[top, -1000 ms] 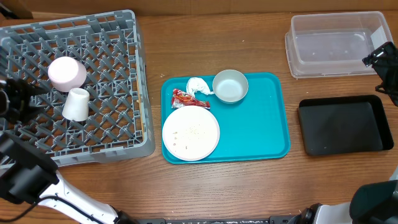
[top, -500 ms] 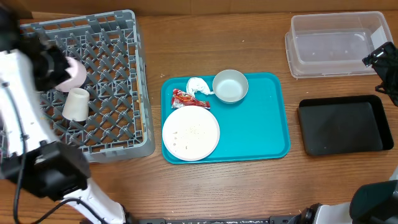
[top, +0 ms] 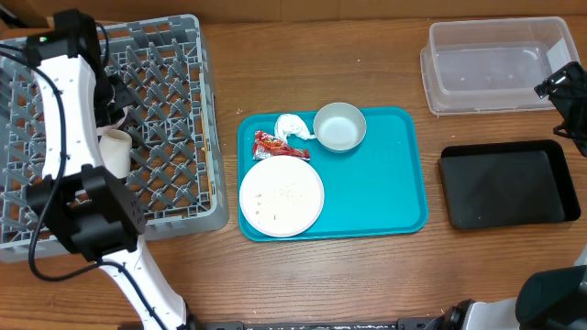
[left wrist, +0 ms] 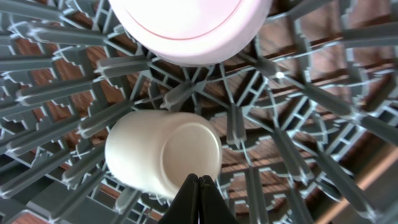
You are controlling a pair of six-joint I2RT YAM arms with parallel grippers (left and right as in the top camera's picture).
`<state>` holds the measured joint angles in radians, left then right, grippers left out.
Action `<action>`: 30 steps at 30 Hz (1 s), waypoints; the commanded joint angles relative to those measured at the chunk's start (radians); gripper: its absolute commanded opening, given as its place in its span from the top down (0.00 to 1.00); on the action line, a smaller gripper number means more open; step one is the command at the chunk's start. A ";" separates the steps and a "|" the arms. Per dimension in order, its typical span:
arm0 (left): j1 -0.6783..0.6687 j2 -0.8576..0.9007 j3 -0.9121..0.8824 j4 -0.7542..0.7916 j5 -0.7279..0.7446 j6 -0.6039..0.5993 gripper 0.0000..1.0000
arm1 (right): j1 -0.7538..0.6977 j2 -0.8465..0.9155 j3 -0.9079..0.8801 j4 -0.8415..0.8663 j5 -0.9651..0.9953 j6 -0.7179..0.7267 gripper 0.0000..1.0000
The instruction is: Sort waste into correct bins and load items into the dishwasher
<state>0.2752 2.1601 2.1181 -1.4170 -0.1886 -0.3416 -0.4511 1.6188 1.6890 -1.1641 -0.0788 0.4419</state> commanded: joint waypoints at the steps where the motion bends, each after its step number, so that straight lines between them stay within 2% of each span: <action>1: 0.002 0.040 -0.006 -0.001 -0.031 -0.018 0.96 | -0.001 -0.002 0.013 0.003 0.000 0.003 0.00; 17: 0.081 0.044 -0.006 -0.097 -0.076 -0.053 0.96 | -0.001 -0.002 0.013 0.003 0.000 0.003 0.00; 23: 0.122 0.030 -0.005 -0.193 -0.072 -0.130 0.96 | -0.001 -0.002 0.013 0.003 0.000 0.003 0.00; 30: 0.125 -0.073 0.041 -0.260 0.039 -0.141 0.96 | -0.001 -0.002 0.013 0.003 0.000 0.003 0.00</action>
<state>0.4042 2.1895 2.1231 -1.6699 -0.2176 -0.4511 -0.4511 1.6188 1.6890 -1.1645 -0.0788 0.4419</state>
